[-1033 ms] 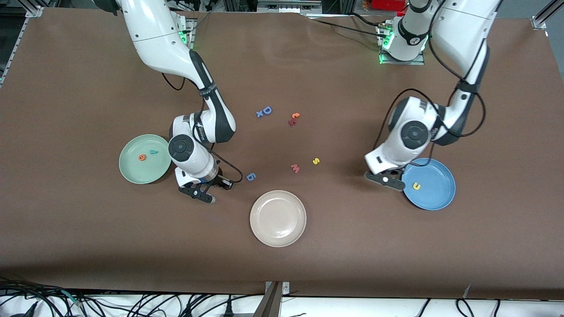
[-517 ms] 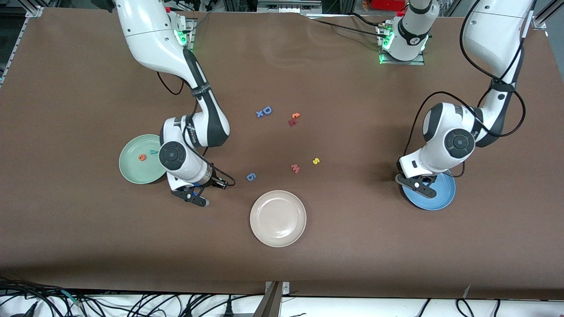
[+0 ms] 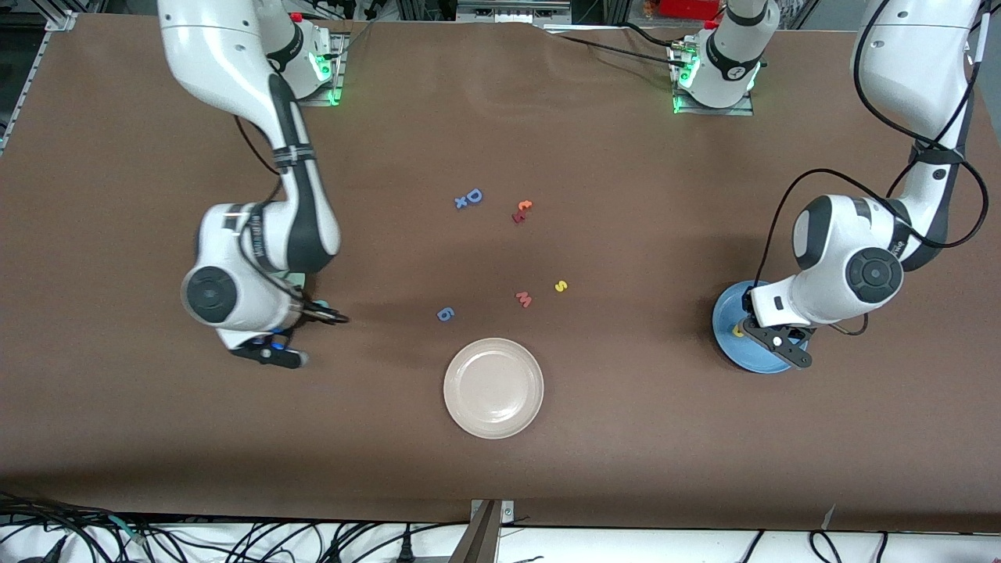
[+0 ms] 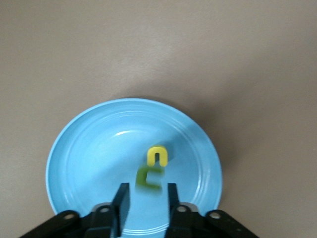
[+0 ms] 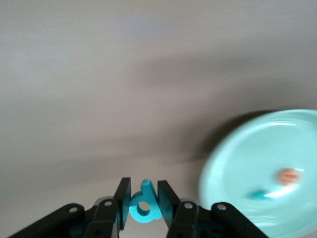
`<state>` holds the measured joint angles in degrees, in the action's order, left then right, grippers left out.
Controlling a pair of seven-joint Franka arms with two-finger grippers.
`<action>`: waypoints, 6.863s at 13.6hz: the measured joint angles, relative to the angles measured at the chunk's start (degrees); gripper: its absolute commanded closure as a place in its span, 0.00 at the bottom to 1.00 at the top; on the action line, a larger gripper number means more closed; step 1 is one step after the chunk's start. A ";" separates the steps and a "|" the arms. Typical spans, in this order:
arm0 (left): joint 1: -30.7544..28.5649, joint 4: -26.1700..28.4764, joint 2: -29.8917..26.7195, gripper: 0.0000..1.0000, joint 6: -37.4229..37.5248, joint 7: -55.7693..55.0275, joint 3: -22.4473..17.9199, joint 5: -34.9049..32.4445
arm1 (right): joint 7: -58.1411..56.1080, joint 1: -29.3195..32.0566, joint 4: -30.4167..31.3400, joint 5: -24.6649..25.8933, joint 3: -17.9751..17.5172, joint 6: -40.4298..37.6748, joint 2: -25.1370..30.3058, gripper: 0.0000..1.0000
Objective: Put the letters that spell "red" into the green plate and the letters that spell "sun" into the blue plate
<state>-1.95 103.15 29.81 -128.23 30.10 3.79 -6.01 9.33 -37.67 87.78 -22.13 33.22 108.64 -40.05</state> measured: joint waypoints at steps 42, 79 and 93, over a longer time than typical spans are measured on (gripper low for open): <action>27.23 -8.04 11.96 0.00 -6.81 -75.74 4.99 7.64 | -16.71 -0.17 -9.35 0.06 24.38 -24.83 16.72 0.00; 29.25 -5.03 11.75 0.69 -10.70 -78.13 4.93 2.41 | -9.15 44.44 -6.60 16.85 -30.70 -18.61 26.36 0.00; 29.58 -4.91 11.56 0.77 -10.50 -78.28 4.99 0.22 | -9.62 44.45 -6.04 16.88 -30.14 -18.18 26.27 0.00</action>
<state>27.63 98.25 41.37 -138.73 -48.18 8.78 -5.80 -0.29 6.79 81.73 -5.25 3.08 90.46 -13.78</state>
